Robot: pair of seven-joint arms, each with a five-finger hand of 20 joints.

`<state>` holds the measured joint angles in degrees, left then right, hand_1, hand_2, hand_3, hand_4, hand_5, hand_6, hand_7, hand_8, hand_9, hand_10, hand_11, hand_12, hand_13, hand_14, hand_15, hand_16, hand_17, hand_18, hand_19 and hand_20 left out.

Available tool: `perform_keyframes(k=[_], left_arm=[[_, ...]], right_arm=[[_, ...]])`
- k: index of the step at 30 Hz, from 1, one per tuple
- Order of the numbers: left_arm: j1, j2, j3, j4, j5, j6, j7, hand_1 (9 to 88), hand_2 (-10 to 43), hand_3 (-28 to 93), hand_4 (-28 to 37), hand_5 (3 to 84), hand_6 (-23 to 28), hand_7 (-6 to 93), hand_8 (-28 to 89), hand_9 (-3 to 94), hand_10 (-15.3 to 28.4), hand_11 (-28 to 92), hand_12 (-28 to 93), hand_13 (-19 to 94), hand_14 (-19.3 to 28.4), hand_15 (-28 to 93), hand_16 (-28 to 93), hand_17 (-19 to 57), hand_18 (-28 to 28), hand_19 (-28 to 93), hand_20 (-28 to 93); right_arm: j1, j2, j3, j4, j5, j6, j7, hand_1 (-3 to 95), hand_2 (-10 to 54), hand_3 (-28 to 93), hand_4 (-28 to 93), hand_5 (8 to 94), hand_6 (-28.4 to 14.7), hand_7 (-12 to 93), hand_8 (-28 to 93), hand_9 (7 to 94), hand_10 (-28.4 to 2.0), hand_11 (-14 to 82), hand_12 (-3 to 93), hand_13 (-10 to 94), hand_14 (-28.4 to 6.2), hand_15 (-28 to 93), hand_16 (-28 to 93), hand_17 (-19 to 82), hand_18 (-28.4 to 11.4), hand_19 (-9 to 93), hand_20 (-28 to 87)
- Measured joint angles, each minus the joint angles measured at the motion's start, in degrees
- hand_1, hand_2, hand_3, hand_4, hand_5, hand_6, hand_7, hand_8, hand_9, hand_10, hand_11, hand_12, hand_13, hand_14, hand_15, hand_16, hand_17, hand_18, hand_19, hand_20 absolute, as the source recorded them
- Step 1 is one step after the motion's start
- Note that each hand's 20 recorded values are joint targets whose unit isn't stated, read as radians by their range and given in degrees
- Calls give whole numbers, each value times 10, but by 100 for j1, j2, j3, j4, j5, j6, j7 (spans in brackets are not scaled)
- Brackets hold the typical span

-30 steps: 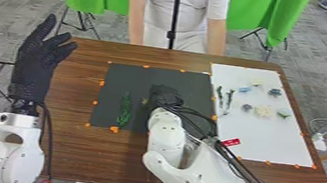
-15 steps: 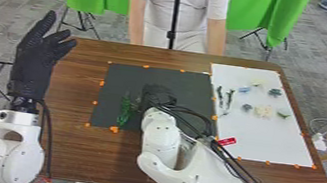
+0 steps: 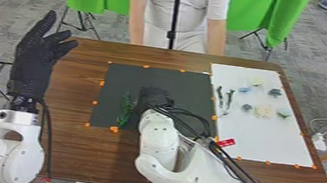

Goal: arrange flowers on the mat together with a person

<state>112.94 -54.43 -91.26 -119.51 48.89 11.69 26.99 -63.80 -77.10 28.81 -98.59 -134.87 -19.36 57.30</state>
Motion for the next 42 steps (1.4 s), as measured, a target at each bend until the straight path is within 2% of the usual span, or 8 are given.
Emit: perform_keyframes(k=[5,13,24,28,32,38,40,42], left_arm=[[14,0,-48,-18,2,0,-55,246,88,724,-216,292,57,73,-81,337,197,178,111,279,268,417,-41,-72,277,554,23],[54,-12,-133,-40,14,-4,-145,253,95,719,-223,307,73,47,-78,360,226,196,94,319,283,447,-63,-59,284,591,-8],[80,-25,-140,-44,22,-4,-173,254,100,714,-221,309,77,42,-77,370,238,198,92,340,284,456,-69,-54,284,609,-36],[107,-49,-160,-54,25,-4,-199,249,101,722,-224,309,73,63,-84,377,235,198,100,348,284,447,-55,-61,284,597,-41],[199,-97,-250,-91,32,-6,-232,234,99,738,-231,298,61,95,-92,369,211,202,109,322,267,421,-36,-72,283,574,-29],[435,-209,-431,-152,34,-5,-237,216,95,729,-247,279,43,124,-96,334,177,200,115,277,237,388,-32,-81,269,555,-9],[525,-287,-507,-165,42,-7,-238,212,93,724,-250,274,40,128,-97,326,173,198,116,265,232,383,-32,-84,265,551,-5],[620,-372,-591,-180,50,-16,-243,210,92,722,-252,272,39,128,-97,323,170,197,117,262,231,384,-31,-85,262,551,1]], right_arm=[[14,15,-37,-164,70,-24,77,431,-40,438,-171,754,-36,125,-132,937,-97,415,120,937,-64,556,132,524,-191,897,-208],[79,44,-70,-283,252,-170,266,456,-25,341,-141,740,-49,122,-137,937,-95,425,117,937,-58,563,125,533,-185,884,-226],[81,69,-47,-440,598,-471,378,462,-4,264,-107,659,-104,90,-130,937,-106,392,115,937,-59,546,122,527,-196,867,-228],[96,129,-78,-524,560,-347,384,460,-6,266,-102,658,-107,88,-128,937,-108,386,115,937,-62,541,122,528,-196,864,-228],[138,248,-80,-733,519,-79,398,440,-23,283,-95,660,-113,82,-125,937,-113,381,118,937,-66,536,123,526,-198,861,-230],[56,498,438,-1403,651,386,309,351,-42,454,-153,662,-100,79,-116,937,-122,364,129,937,-77,520,137,511,-203,849,-231],[-113,588,902,-1708,880,645,146,335,-23,477,-169,660,-93,81,-113,937,-131,320,141,937,-90,473,159,492,-205,840,-215],[-344,688,1446,-2019,1294,967,-93,312,6,503,-182,656,-85,87,-111,930,-149,251,165,888,-121,462,173,437,-219,818,-175]])
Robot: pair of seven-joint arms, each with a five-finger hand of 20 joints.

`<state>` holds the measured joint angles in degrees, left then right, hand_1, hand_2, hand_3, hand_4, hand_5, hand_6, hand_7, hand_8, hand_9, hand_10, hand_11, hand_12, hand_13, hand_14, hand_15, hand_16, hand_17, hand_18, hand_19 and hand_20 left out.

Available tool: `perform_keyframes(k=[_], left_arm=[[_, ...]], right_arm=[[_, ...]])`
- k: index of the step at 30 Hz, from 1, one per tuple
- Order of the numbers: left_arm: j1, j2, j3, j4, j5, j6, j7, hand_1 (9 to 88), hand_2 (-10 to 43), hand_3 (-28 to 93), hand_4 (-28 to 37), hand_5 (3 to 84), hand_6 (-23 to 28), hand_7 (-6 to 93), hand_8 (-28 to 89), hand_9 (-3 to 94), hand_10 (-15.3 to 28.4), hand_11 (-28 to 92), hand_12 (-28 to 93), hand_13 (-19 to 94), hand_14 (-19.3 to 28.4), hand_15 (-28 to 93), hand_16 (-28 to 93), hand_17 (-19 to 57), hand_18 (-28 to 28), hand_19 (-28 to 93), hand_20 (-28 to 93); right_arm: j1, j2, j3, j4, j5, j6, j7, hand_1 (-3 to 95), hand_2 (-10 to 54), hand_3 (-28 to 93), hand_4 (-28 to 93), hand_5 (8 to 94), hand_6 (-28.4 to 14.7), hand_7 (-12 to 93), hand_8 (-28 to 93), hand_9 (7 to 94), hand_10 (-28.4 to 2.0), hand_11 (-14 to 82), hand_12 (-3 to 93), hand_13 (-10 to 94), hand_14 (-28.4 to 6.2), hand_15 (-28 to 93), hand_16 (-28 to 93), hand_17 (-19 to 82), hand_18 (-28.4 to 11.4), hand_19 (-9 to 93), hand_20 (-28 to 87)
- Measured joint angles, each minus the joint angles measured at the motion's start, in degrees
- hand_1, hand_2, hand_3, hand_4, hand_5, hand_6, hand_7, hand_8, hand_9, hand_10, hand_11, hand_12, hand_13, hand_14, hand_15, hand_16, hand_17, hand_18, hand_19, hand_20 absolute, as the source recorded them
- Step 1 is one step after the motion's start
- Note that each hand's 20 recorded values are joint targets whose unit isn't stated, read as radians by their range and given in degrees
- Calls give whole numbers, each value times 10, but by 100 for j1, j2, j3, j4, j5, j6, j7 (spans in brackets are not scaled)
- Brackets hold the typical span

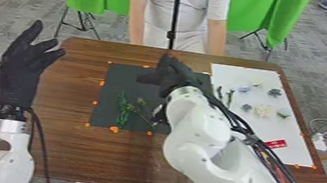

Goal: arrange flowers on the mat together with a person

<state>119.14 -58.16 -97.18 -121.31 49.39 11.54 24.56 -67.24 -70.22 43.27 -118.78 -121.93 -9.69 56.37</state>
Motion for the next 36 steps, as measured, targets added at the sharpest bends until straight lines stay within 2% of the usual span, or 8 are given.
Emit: perform_keyframes(k=[4,10,16,21,23,27,33,36], left_arm=[[155,-141,-83,-5,-1,0,8,208,86,722,-261,281,40,125,-95,328,171,200,120,266,233,399,-32,-83,250,555,23],[318,-163,-47,42,-117,77,276,194,81,725,-278,301,38,111,-92,349,169,199,116,279,236,410,-42,-71,238,551,50],[366,-163,60,170,-282,83,592,179,78,728,-282,258,4,119,-97,356,159,182,110,309,221,366,-52,-42,226,557,76],[289,-76,437,326,-549,238,1114,178,77,729,-283,205,-21,125,-107,321,143,158,109,289,205,323,-39,-31,222,557,84],[242,-34,587,373,-605,342,1218,177,77,731,-283,217,-10,129,-108,324,150,169,118,280,211,338,-26,-29,225,560,85],[220,-28,627,395,-577,358,1095,177,77,732,-283,263,18,129,-102,341,163,202,127,282,221,376,-23,-41,245,563,83],[244,-286,364,394,-166,118,455,181,78,728,-283,281,26,116,-93,342,164,209,123,281,221,383,-31,-50,252,547,74],[263,-371,325,391,-123,36,426,183,79,728,-283,280,27,115,-92,341,164,209,122,280,220,384,-33,-53,252,545,72]], right_arm=[[-553,354,976,-498,1075,1130,-764,262,52,598,-221,627,-60,122,-119,796,-182,220,164,688,-180,491,122,203,-242,621,58],[-1703,689,2604,-676,2798,2359,-2565,217,64,663,-241,554,-38,136,-124,592,-190,155,142,479,-206,395,98,74,-237,438,105],[-2626,699,3789,-258,4297,2209,-4079,193,74,691,-259,497,-13,137,-126,505,-176,111,142,395,-204,318,123,43,-227,378,126],[-3221,776,3954,64,5734,1799,-5415,165,88,692,-272,415,6,121,-120,444,-159,78,148,341,-207,245,159,35,-219,336,145],[-3446,785,3952,65,6310,1794,-5839,162,91,690,-273,417,3,124,-119,449,-160,82,150,343,-207,249,168,35,-217,338,151],[-3709,792,3952,20,7154,1939,-6009,155,98,691,-272,427,-4,129,-121,463,-167,96,150,352,-207,278,174,36,-217,358,165],[-3784,791,4028,-75,6739,2136,-5487,151,101,692,-271,428,-7,130,-122,464,-169,100,148,356,-205,289,166,37,-219,365,165],[-3823,791,4085,-104,6439,2129,-5505,150,101,692,-270,425,-7,129,-122,464,-170,100,148,356,-204,291,164,37,-219,365,164]])
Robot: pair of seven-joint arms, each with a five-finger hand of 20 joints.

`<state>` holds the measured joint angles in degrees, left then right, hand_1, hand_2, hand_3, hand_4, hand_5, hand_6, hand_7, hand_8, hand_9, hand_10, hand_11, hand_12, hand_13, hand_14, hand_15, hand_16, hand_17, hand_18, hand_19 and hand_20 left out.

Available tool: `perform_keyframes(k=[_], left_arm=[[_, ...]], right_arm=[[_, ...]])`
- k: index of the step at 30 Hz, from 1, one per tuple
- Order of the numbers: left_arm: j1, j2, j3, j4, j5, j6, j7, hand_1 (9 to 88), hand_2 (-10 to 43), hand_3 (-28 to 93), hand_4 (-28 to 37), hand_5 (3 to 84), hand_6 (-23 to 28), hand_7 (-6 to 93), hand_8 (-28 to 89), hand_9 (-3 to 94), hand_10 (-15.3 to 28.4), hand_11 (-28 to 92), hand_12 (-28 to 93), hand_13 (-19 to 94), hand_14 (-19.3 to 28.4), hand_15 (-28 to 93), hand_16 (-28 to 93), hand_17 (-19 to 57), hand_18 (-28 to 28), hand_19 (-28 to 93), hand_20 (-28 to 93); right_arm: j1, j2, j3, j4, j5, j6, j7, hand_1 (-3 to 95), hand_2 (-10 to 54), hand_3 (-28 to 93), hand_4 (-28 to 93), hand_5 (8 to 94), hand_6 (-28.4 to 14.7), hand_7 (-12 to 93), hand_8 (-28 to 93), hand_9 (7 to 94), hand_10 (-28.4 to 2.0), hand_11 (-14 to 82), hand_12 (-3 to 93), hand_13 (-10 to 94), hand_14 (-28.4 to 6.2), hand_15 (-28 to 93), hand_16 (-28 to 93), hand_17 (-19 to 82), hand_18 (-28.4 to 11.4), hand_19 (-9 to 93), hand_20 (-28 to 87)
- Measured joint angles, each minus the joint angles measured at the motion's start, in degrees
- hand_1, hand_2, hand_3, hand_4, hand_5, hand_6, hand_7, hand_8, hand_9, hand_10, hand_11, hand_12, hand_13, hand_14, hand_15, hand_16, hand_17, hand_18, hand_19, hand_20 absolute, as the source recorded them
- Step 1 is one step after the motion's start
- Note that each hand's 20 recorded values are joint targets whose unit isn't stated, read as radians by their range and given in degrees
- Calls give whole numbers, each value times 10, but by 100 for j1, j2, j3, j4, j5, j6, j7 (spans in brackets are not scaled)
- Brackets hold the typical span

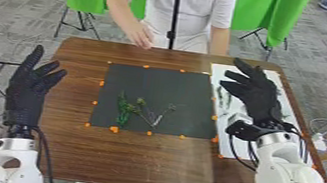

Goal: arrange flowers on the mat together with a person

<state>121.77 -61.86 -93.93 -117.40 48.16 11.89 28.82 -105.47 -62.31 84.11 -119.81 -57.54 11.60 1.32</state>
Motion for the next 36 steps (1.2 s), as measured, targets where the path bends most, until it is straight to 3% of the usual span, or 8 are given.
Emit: perform_keyframes(k=[14,23,36], left_arm=[[18,129,63,-15,-139,-9,35,194,77,732,-283,275,28,116,-92,341,167,218,120,281,225,410,-42,-53,254,561,79],[13,126,64,-17,-135,-19,-8,197,78,731,-283,276,31,116,-91,341,167,220,120,281,223,413,-44,-52,252,561,78],[6,59,82,-17,-88,-110,-195,207,78,733,-283,276,32,112,-90,337,167,220,117,279,223,418,-49,-51,254,557,68]], right_arm=[[-65,9,61,-40,101,-61,10,148,98,696,-267,422,-10,126,-119,465,-173,105,147,362,-204,306,156,37,-223,372,162],[-62,9,33,-34,102,-123,75,151,97,693,-268,423,-10,125,-119,468,-173,107,146,366,-203,310,152,38,-223,371,159],[-25,-17,-23,-4,-255,-299,346,154,96,692,-265,422,-11,123,-119,467,-173,106,145,366,-203,311,150,38,-224,372,159]])
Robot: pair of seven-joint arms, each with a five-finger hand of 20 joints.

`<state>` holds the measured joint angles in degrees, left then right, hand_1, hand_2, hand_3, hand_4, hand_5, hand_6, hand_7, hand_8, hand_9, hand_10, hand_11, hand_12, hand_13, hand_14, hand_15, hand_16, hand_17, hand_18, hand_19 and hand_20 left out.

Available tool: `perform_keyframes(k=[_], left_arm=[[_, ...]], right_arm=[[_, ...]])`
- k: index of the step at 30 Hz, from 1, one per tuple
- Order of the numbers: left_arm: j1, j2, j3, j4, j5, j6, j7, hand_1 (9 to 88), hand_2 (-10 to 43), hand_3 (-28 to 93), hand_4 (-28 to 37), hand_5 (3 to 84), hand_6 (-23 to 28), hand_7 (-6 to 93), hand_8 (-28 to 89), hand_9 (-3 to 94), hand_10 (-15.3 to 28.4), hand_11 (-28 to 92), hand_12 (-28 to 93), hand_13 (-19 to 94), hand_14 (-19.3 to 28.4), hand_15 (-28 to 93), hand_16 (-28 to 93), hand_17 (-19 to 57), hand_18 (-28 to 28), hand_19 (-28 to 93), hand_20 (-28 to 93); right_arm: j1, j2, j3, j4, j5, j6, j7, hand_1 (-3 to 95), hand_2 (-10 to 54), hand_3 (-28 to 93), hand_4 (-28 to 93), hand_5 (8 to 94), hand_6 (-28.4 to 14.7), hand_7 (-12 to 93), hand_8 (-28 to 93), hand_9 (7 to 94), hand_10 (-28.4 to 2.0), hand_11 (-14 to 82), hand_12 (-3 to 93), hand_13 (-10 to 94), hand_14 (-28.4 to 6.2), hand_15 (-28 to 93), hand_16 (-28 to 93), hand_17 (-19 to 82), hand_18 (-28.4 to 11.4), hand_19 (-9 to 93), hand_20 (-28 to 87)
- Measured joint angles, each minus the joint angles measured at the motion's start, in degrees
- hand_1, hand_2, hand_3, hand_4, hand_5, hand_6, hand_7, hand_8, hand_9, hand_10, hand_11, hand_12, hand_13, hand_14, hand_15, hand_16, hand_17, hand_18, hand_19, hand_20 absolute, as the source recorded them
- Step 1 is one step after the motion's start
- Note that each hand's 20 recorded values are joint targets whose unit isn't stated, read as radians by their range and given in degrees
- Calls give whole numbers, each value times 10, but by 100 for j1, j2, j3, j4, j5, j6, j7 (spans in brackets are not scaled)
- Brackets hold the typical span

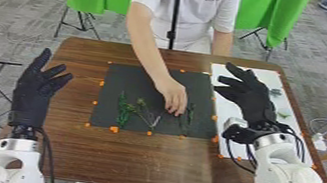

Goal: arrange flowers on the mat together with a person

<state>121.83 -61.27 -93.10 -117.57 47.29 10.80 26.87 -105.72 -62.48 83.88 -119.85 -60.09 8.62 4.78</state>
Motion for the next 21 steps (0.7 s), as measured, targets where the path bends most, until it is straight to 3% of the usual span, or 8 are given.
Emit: perform_keyframes(k=[11,15,18,21], left_arm=[[-21,80,78,2,-48,17,8,209,79,731,-283,289,33,110,-90,328,164,208,113,271,219,397,-48,-49,251,544,47],[-16,122,80,2,-65,21,16,208,78,732,-283,290,34,108,-89,327,163,207,114,270,219,396,-47,-49,251,545,41],[-16,139,81,-3,-73,27,22,209,78,732,-283,290,35,108,-88,328,163,208,115,269,220,397,-46,-50,251,546,38],[-17,165,91,-9,-92,38,35,210,78,731,-283,289,35,108,-88,329,164,211,116,270,221,398,-46,-51,251,547,37]], right_arm=[[36,-4,-64,43,-155,-23,187,157,93,698,-259,423,-12,125,-118,467,-171,108,146,367,-203,311,150,37,-225,374,159],[33,-2,-65,43,-207,67,228,176,83,712,-253,430,-15,126,-118,491,-175,128,150,401,-200,354,152,61,-231,424,178],[44,25,-126,25,-410,430,339,203,67,728,-245,439,-16,138,-121,520,-179,167,153,446,-190,426,136,97,-241,484,193],[119,128,-308,-31,-1063,1136,780,226,52,733,-243,452,-18,149,-125,546,-177,213,155,489,-181,497,111,130,-245,534,192]])
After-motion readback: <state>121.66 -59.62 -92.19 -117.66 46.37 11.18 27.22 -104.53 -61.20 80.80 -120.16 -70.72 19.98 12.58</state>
